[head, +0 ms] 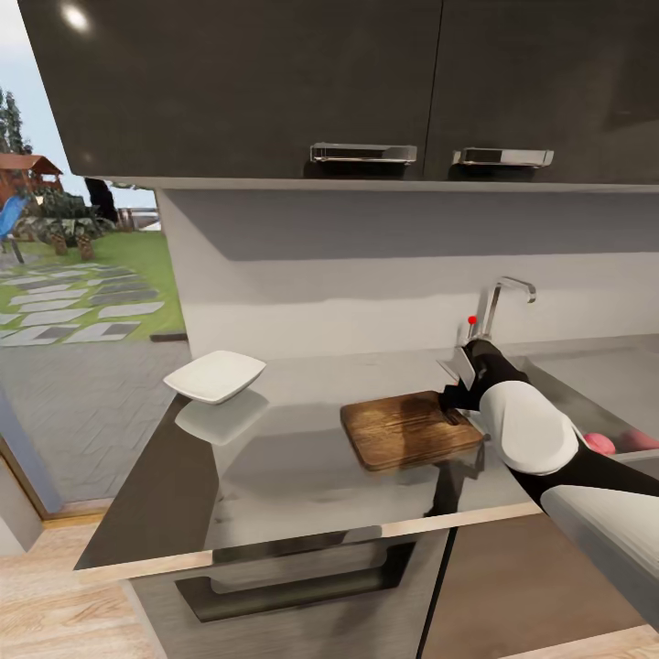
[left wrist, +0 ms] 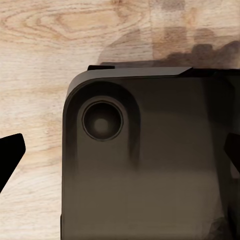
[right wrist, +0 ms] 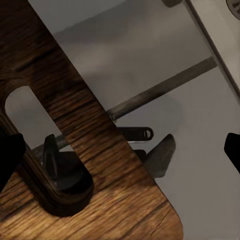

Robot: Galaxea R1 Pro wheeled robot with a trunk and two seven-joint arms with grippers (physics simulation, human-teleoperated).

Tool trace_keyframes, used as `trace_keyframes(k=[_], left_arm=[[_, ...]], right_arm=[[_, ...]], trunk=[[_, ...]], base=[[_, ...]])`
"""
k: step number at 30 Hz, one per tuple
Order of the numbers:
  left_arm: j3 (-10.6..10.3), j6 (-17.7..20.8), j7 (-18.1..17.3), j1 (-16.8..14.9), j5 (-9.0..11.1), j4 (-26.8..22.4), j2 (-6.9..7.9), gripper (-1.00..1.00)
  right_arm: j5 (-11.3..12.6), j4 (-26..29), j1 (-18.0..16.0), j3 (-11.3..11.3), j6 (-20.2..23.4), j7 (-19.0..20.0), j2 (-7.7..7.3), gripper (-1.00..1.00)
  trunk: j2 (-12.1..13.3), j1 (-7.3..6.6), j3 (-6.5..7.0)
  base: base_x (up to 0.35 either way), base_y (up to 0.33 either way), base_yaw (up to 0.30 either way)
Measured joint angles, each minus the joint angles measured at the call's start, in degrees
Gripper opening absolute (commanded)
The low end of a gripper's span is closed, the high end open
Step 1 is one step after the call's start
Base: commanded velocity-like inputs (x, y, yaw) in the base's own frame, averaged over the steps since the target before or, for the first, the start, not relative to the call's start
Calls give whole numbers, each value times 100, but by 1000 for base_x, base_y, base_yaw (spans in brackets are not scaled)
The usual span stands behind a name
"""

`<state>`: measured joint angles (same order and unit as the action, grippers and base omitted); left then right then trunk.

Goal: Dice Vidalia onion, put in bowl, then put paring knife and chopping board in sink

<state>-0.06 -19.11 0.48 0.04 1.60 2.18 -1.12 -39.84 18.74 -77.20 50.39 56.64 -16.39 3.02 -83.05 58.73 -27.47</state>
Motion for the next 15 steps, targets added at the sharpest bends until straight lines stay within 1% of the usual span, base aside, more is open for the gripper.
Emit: trace_keyframes(k=[10, 12, 15], left_arm=[[0, 0, 0, 0, 0, 0, 0, 100], [0, 0, 0, 0, 0, 0, 0, 100], [0, 0, 0, 0, 0, 0, -1, 100]], right_arm=[[0, 14, -27, 0, 4, 3, -8, 100], [-6, 77, -116, -4, 5, 9, -5, 100], [-2, 115, -163, -3, 5, 11, -6, 100]], trunk=[[0, 0, 0], [-1, 0, 1], [0, 0, 0]], base=[[0, 0, 0], [0, 0, 0], [0, 0, 0]])
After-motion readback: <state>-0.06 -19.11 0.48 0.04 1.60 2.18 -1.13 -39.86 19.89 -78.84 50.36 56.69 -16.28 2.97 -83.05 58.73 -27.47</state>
